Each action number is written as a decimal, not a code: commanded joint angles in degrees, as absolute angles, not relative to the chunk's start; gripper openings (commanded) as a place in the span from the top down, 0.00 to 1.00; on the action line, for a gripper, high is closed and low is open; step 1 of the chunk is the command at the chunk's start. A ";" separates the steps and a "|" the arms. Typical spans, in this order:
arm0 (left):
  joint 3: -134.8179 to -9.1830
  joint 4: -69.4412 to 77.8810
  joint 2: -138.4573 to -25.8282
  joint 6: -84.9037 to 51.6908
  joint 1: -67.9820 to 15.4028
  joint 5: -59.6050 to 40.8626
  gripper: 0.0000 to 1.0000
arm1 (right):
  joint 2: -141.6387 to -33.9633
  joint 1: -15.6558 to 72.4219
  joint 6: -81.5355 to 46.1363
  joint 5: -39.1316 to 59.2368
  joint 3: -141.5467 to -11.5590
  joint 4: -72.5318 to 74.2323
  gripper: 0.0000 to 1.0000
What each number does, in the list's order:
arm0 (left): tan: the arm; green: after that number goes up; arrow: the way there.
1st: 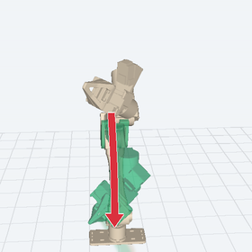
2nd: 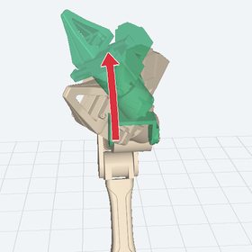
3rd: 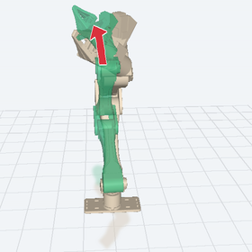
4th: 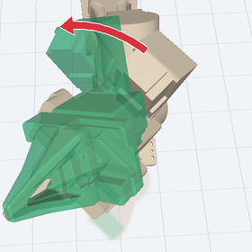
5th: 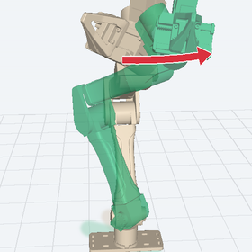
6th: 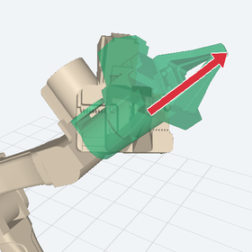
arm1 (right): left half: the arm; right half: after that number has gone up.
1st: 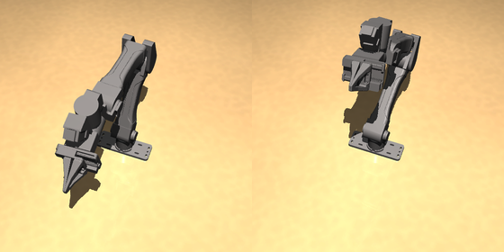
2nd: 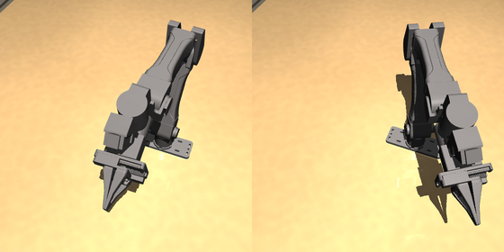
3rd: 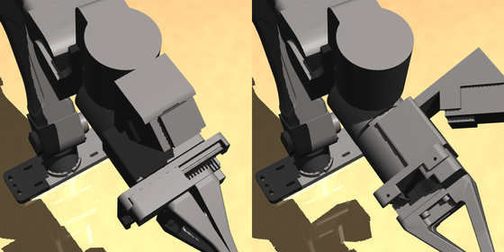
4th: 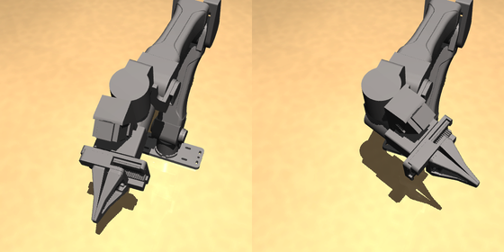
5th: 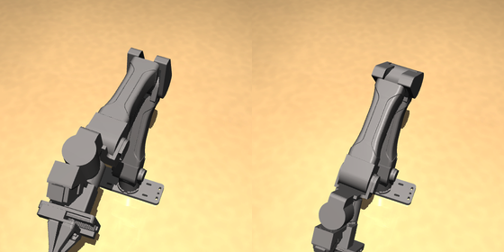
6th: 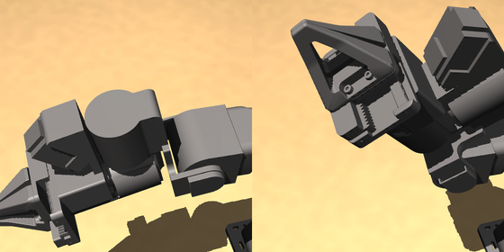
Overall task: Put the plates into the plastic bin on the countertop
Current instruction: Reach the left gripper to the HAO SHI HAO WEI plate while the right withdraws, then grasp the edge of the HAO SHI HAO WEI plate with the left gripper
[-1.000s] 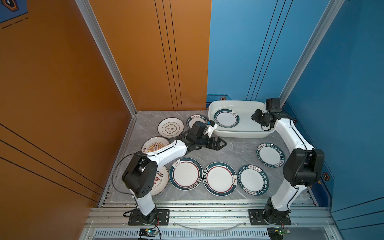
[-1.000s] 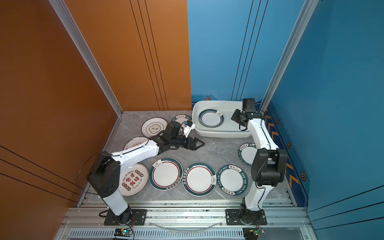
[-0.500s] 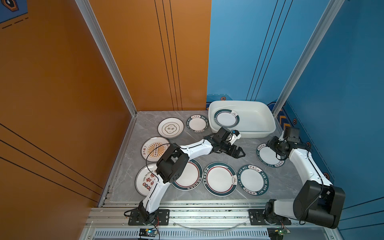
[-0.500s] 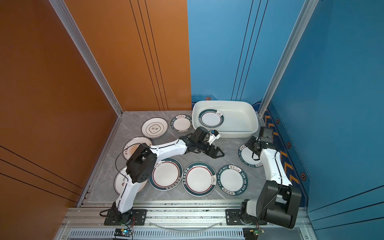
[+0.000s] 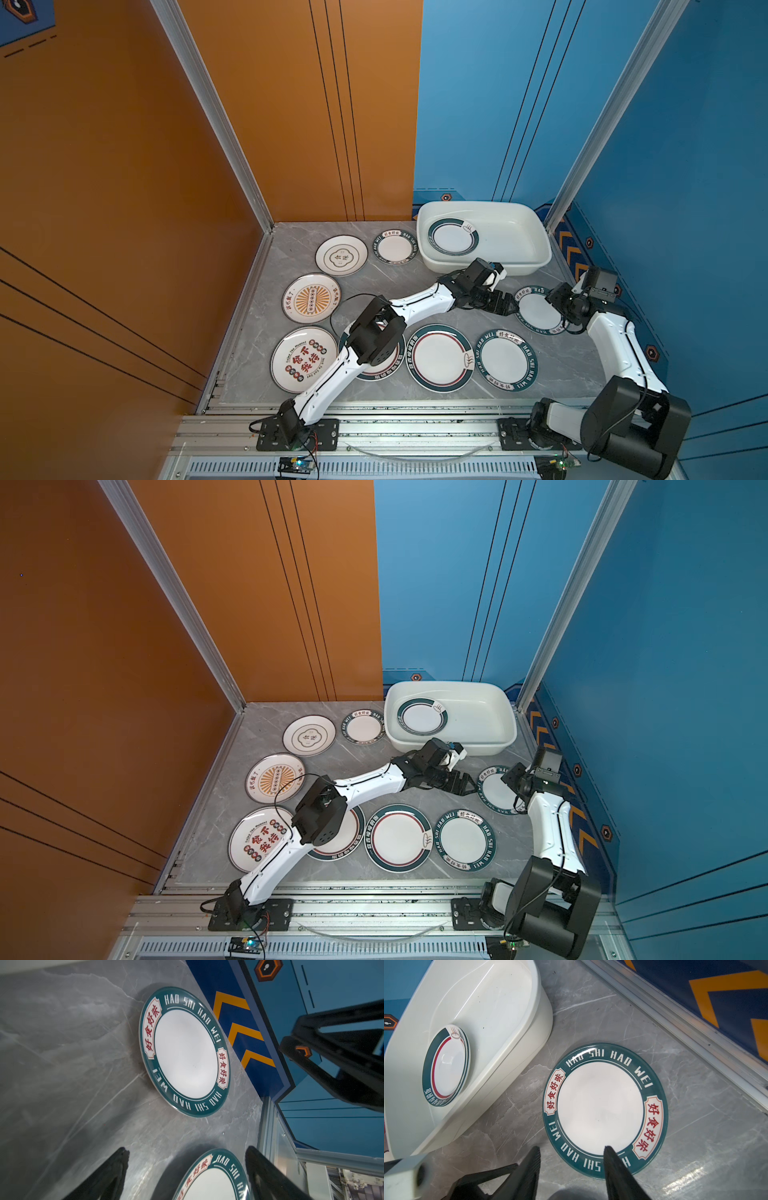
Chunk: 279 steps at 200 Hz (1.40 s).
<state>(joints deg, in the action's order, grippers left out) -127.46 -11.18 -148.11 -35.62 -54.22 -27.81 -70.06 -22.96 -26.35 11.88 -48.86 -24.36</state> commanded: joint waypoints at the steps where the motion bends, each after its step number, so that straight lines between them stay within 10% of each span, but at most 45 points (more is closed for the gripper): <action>1: -133.08 -15.96 -151.96 -41.63 -54.95 -24.55 0.12 | -68.17 -23.73 -26.01 13.42 -48.14 -22.86 0.48; 146: -146.79 -19.23 -163.89 -52.82 -55.56 -18.04 0.49 | -67.63 -25.22 -27.50 17.21 -45.71 -19.79 0.48; 279: -152.17 -16.74 -169.50 -56.60 -56.95 -18.32 0.61 | -68.58 -25.58 -28.57 19.61 -44.83 -17.83 0.48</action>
<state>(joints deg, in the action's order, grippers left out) -150.89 -13.89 -165.51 -56.03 -55.70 -19.77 -68.36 -24.93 -27.49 18.55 -45.69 -18.72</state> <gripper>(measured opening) 0.394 0.522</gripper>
